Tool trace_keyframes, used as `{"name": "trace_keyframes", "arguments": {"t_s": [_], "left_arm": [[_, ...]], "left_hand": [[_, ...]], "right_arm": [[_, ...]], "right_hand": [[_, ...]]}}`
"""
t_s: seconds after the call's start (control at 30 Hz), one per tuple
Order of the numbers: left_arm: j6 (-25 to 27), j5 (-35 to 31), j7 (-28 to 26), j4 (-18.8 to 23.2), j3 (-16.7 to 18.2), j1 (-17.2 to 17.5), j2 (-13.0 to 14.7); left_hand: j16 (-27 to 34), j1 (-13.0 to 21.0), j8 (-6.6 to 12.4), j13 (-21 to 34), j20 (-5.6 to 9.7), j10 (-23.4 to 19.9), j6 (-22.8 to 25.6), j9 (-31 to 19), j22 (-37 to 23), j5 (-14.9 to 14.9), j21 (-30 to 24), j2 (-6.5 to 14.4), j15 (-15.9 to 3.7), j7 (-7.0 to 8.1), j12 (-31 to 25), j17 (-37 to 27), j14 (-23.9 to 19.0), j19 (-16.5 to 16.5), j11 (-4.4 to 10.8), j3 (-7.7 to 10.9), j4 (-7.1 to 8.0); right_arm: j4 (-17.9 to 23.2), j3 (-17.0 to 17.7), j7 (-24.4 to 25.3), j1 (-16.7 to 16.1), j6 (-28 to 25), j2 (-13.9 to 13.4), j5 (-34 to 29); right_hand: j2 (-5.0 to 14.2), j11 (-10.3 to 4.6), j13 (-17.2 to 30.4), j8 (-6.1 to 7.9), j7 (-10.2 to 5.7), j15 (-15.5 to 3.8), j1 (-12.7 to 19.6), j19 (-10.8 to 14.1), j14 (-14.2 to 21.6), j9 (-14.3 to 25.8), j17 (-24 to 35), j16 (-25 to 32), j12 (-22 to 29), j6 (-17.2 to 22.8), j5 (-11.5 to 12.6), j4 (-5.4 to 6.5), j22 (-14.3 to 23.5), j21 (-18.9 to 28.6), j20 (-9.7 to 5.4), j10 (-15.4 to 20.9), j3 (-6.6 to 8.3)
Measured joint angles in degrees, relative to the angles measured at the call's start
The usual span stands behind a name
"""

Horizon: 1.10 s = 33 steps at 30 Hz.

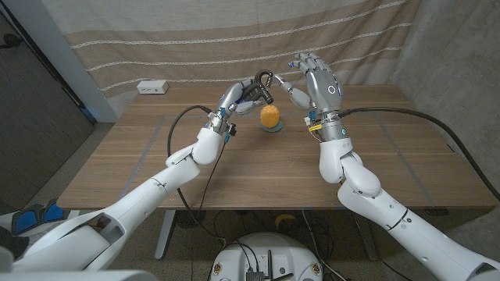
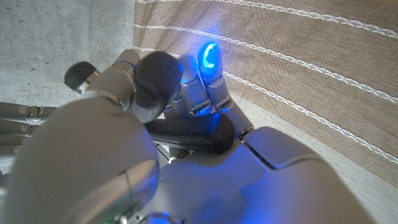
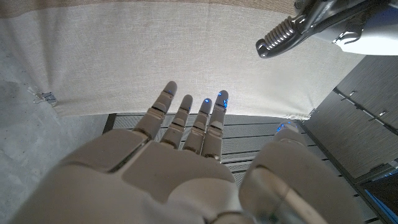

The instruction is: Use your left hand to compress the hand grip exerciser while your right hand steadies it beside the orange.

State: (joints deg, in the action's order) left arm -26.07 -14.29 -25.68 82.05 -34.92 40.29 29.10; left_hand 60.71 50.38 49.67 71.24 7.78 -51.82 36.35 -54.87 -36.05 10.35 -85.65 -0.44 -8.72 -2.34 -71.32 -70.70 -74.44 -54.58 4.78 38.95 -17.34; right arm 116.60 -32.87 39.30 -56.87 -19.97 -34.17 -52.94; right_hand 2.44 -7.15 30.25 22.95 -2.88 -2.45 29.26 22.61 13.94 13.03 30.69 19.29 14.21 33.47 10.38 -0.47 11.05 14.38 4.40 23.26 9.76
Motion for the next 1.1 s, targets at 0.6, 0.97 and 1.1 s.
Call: {"name": "trace_keyframes", "arguments": {"t_s": [0.6, 0.97, 1.1], "left_arm": [[-5.09, 14.74, 14.53, -4.67, 1.46, -1.87, -1.72], [-3.25, 19.80, 19.49, -4.40, 2.08, -1.92, -2.02], [-2.01, 23.37, 22.54, -3.76, 2.48, -1.91, -2.12]], "left_hand": [[11.59, 0.00, 1.19, 0.18, 1.06, -4.05, 1.88, 2.39, -13.22, 2.12, -2.65, 0.00, 0.31, 1.83, -18.45, 0.37, -1.97, -3.51, 2.84, 2.43, -2.43], [15.29, 0.00, 1.42, 0.03, 2.76, -6.01, 0.38, 4.92, -15.24, 6.95, -1.84, 0.00, -1.35, 1.00, -19.00, 0.43, -4.01, -6.45, 2.59, 2.44, -2.44], [15.85, 0.00, 1.63, 0.02, 2.78, -6.01, -0.05, 5.01, -15.58, 7.44, -1.63, 0.00, -1.62, 1.01, -19.00, 0.42, -4.28, -6.47, 2.59, 2.44, -2.44]], "right_arm": [[-2.88, -0.31, 4.78, 1.23, 2.22, 0.18, 2.44], [-4.11, -0.33, 6.21, 1.76, 3.12, 0.19, 3.44], [-4.60, -0.13, 6.91, 1.94, 3.99, 0.19, 4.62]], "right_hand": [[1.59, -0.73, 0.18, 1.44, -0.21, 0.10, 0.53, 1.02, 1.13, 0.17, 0.27, 0.65, 0.43, 4.30, 0.00, -1.37, 0.00, 0.48, -1.02, 1.73, 0.85], [1.88, -1.04, 0.44, 2.11, -0.30, 0.10, 0.23, 1.43, 1.12, 0.44, 0.54, 0.85, 0.64, 5.64, 0.01, -2.00, -0.01, 0.48, -1.44, 2.65, 1.02], [1.88, -1.04, 0.44, 2.11, -0.30, 0.41, 0.23, 1.43, 1.43, 0.43, 0.54, 0.85, 0.64, 5.64, 0.01, -2.08, 0.30, 0.48, -1.44, 2.65, 1.09]]}}
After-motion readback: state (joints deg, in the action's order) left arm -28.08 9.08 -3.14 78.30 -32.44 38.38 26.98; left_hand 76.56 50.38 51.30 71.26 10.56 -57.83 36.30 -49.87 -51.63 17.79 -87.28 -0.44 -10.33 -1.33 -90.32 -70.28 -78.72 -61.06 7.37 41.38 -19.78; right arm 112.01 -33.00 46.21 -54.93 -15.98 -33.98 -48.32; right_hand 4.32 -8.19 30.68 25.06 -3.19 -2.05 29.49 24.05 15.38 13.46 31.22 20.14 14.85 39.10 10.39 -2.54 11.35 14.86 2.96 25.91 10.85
